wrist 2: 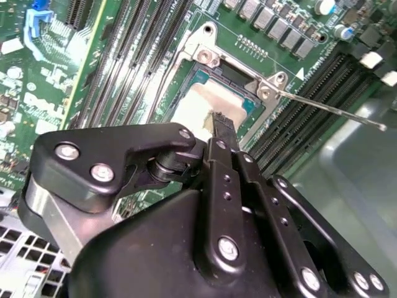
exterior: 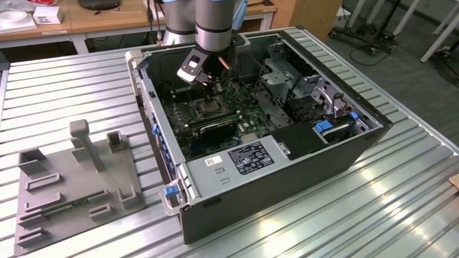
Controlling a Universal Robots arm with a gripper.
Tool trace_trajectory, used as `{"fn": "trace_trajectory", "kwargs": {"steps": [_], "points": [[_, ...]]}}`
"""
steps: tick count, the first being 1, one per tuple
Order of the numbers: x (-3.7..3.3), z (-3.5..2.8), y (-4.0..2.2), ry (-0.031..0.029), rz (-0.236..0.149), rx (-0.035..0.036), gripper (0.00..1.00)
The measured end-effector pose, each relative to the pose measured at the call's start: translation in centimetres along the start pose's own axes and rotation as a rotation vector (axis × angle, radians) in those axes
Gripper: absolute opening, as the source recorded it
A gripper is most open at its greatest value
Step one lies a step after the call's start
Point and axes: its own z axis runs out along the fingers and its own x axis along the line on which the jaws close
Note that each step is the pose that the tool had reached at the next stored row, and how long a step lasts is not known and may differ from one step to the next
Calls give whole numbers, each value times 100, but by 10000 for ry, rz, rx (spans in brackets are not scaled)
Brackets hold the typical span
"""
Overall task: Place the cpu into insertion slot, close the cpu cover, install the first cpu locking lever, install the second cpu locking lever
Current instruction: 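Place the cpu into insertion slot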
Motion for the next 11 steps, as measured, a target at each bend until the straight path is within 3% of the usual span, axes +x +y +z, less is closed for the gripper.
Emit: {"fn": "trace_trajectory", "kwargs": {"steps": [4, 8, 11], "points": [[2, -70, 1, -2, 0, 1, 11], [2, -71, 2, 3, -2, -8, 11], [2, -71, 1, 9, -2, -68, 11]]}}
